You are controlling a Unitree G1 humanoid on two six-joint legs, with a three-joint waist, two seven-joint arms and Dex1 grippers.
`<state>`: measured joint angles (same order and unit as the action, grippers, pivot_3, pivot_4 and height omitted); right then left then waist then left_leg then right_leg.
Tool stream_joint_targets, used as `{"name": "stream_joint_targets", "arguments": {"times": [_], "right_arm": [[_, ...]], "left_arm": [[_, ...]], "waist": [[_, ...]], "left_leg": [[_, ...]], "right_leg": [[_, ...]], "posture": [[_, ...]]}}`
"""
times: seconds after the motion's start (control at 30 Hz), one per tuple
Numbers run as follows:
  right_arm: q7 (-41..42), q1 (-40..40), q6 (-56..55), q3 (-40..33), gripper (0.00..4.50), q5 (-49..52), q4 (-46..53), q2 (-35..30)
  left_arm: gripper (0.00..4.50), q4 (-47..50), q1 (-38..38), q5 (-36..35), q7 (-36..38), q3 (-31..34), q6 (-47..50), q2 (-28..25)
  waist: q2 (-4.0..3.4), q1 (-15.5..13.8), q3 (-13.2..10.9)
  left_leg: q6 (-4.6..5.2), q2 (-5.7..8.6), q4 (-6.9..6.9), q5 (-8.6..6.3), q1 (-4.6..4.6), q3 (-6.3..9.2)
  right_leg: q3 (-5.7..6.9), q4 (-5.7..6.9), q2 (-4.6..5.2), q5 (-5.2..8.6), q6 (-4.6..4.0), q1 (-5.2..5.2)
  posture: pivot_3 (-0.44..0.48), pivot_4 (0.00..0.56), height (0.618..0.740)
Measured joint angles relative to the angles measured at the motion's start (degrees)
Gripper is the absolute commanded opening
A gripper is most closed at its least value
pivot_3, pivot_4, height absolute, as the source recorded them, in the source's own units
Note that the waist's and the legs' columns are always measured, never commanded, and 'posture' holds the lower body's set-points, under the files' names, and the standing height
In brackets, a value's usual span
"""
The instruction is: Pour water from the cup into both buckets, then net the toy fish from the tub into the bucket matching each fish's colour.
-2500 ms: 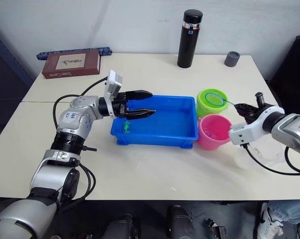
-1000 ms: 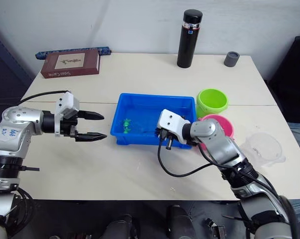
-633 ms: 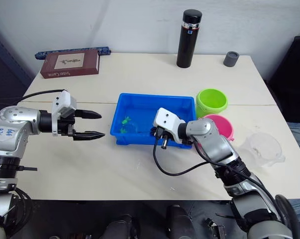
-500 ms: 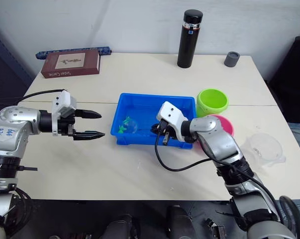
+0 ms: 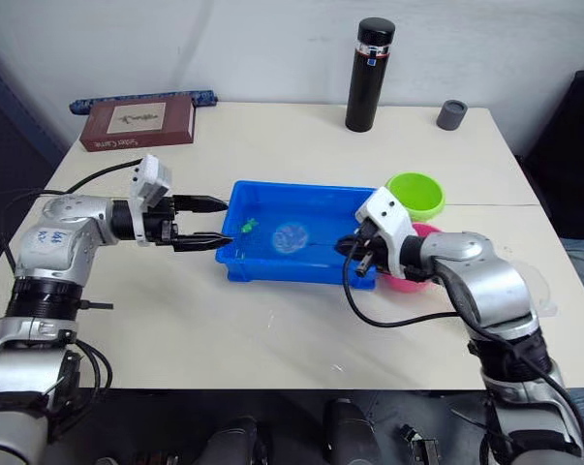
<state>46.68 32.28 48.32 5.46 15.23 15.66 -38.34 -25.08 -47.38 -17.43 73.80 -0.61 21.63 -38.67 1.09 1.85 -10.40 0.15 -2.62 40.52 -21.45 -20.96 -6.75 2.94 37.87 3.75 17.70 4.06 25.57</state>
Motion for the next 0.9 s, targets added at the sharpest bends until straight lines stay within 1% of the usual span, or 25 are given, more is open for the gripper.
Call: {"name": "stream_joint_targets", "arguments": {"times": [0.07,0.17,0.27,0.4,0.47,0.6,0.77,0.87,0.9], "right_arm": [[-0.38,0.69,-4.67,3.56,0.0,-3.6,-1.93,-0.8],[-0.55,2.43,-9.3,7.27,0.0,-6.55,-5.96,0.23],[-0.09,3.71,-12.32,9.85,0.0,-8.24,-8.31,1.18],[1.52,5.36,-15.57,13.01,0.0,-10.02,-11.23,3.51],[2.19,5.99,-16.44,14.37,0.0,-10.51,-11.9,4.73],[3.32,7.82,-18.18,15.76,0.0,-11.47,-13.42,7.13],[3.92,8.48,-19.62,16.32,0.0,-12.43,-14.28,8.59],[4.98,8.84,-18.87,16.27,0.0,-11.49,-14.35,10.58],[5.15,8.87,-16.96,15.61,0.0,-10.29,-14.25,11.34]], "left_arm": [[4.46,-3.46,-0.95,2.15,1.16,-1.26,-2.98,-0.59],[4.46,-5.53,-1.29,4.59,2.38,-2.82,-6.05,-2.15],[4.46,-5.51,-1.11,5.8,3.41,-3.01,-7.77,-3.49],[4.46,-3.31,1.32,6.38,3.68,-2.93,-7.81,-5.8],[4.46,-1.94,2.5,6.41,3.77,-2.85,-7.54,-6.79],[4.46,1.57,4.59,6.26,3.64,-2.42,-6.01,-8.75],[4.46,4.08,6.11,5.72,3.13,-1.56,-4.07,-9.55],[4.46,5.52,6.77,4.96,2.56,-1.28,-3.16,-9.67],[4.46,6.24,7.08,4.69,2.37,-0.94,-2.83,-9.68]], "waist": [[0.0,0.16,0.0],[0.0,0.15,0.0],[0.0,-0.1,0.0],[0.0,-0.12,0.0],[0.0,-0.14,0.0],[0.0,-0.1,0.0],[0.0,-0.13,0.0],[0.0,-0.12,0.0],[0.0,-0.1,0.0]], "left_leg": [[-0.01,-0.01,0.0,0.0,0.02,-0.05],[-0.03,-0.08,-0.02,0.01,-0.04,-0.05],[-0.02,-0.07,0.01,0.0,-0.1,-0.02],[-0.01,-0.09,0.06,0.0,-0.14,0.02],[-0.01,-0.09,0.07,0.0,-0.15,0.05],[-0.01,-0.06,0.08,0.0,-0.16,0.07],[0.0,-0.06,0.08,-0.01,-0.18,0.08],[0.0,-0.07,0.08,-0.01,-0.16,0.1],[0.0,-0.08,0.08,0.0,-0.17,0.11]], "right_leg": [[-0.04,0.01,-0.15,0.0,0.0,0.01],[-0.04,0.01,-0.14,0.0,0.0,0.09],[-0.04,0.01,-0.07,0.0,0.0,0.12],[-0.01,0.01,0.06,0.0,0.0,0.12],[0.02,0.02,0.31,0.0,0.0,0.12],[0.05,0.02,0.37,0.0,0.0,0.11],[0.07,0.02,0.39,0.0,0.0,0.1],[0.08,0.04,0.38,0.0,0.0,0.1],[0.08,0.05,0.38,0.0,0.0,0.1]], "posture": [[0.0,0.15,0.74],[0.0,0.15,0.74],[0.0,0.15,0.74],[0.0,0.15,0.74],[0.0,0.15,0.74],[0.0,0.15,0.74],[0.0,0.15,0.74],[0.0,0.15,0.74],[0.0,0.15,0.74]]}}
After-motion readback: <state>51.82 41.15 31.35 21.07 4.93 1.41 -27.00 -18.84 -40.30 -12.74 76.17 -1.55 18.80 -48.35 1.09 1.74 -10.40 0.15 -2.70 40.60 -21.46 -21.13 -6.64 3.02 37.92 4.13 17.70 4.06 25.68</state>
